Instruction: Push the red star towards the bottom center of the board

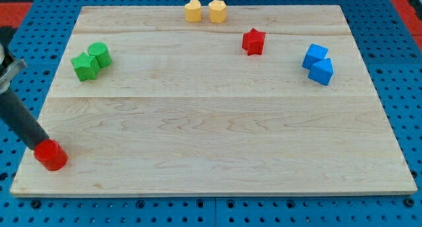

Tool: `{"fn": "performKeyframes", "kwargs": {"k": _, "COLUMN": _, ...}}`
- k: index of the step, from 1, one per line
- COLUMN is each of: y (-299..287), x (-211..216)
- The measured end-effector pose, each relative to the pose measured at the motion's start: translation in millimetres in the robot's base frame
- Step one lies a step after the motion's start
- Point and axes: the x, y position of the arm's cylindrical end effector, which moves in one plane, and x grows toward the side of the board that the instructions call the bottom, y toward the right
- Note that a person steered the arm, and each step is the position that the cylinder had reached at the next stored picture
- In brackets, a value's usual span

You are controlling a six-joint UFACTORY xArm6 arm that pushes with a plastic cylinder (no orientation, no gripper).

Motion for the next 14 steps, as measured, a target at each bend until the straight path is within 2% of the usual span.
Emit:
{"fn": "performKeyframes", "kwargs": {"k": 1, "y": 9.8, "x": -3.2}}
{"fn": "performKeyframes", "kwargs": {"k": 3, "y": 125.2, "x": -39.6}}
{"fn": "performKeyframes", "kwargs": {"k": 4, "y": 143.0, "x": -101.9}}
{"fn": "performKeyframes", "kwargs": {"k": 5, "y": 162.0, "x": -186.0}}
{"fn": "performKeyframes", "kwargs": {"k": 6, "y": 212.9, "x": -248.8}}
{"fn": "performKeyframes", "kwargs": {"k": 7, "y": 272.1, "x": -280.7}}
{"fn": "performKeyframes", "kwargs": {"k": 9, "y": 366.7, "x": -285.0}}
{"fn": "performKeyframes", "kwargs": {"k": 12, "y": 369.3, "x": -217.5}}
{"fn": "performKeyframes", "kwargs": {"k": 14, "y": 333.4, "x": -216.9}}
